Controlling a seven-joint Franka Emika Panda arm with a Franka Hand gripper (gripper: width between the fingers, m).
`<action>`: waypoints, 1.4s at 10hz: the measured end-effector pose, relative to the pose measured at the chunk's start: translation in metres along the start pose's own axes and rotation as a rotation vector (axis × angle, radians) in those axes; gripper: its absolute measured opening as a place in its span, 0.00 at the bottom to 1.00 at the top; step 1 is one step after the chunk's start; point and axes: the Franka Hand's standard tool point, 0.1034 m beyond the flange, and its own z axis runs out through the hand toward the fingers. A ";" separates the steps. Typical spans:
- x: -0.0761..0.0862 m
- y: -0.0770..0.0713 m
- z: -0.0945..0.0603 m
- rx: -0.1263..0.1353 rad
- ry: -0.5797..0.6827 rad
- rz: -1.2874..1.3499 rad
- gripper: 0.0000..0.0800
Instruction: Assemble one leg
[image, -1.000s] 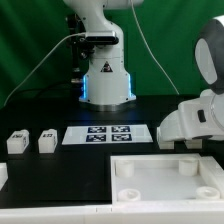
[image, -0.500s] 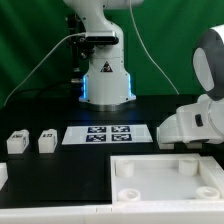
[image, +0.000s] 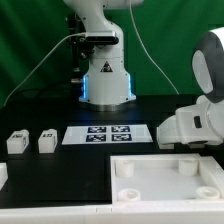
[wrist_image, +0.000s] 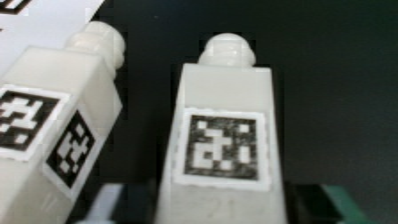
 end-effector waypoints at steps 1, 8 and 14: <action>0.000 0.000 0.000 0.000 0.000 0.000 0.36; 0.000 0.000 0.000 0.000 0.000 0.000 0.37; -0.001 0.001 -0.066 0.023 0.298 -0.052 0.37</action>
Offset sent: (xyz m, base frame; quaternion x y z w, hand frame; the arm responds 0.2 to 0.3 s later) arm 0.0000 0.0000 0.0000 0.0000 0.0000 0.0000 1.0000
